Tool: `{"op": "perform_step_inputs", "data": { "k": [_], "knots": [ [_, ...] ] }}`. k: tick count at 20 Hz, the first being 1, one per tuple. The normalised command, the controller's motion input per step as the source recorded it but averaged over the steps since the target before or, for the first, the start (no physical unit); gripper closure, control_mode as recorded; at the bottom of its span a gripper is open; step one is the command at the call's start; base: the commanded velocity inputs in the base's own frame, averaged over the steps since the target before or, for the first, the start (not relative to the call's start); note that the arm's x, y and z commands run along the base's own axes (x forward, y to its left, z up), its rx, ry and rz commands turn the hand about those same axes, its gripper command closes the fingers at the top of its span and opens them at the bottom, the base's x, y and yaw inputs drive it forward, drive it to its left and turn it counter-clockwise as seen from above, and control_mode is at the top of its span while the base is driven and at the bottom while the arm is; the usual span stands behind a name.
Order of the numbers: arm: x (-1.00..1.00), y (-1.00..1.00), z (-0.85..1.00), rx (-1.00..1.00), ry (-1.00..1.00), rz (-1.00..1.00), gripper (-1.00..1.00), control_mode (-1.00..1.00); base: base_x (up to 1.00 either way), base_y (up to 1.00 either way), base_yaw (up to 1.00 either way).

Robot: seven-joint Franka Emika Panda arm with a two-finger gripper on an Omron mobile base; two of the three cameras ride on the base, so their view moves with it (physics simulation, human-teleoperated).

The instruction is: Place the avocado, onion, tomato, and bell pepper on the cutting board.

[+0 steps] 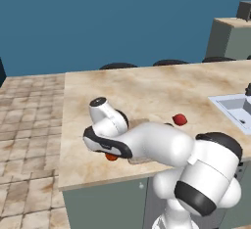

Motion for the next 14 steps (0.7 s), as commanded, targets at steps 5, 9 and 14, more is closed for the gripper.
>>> {"op": "perform_step_inputs", "data": {
  "k": [5,9,14],
  "knots": [
    [0.03,-0.03,-0.14,0.0,0.0,-0.01,-1.0,-1.0,0.0,0.0,0.0],
    [0.01,-0.05,-0.12,0.0,0.0,-0.02,-1.0,-1.0,0.0,0.0,0.0],
    [0.0,-0.1,-0.1,0.0,0.0,-0.03,-1.0,-1.0,0.0,0.0,0.0]
  ]
}}
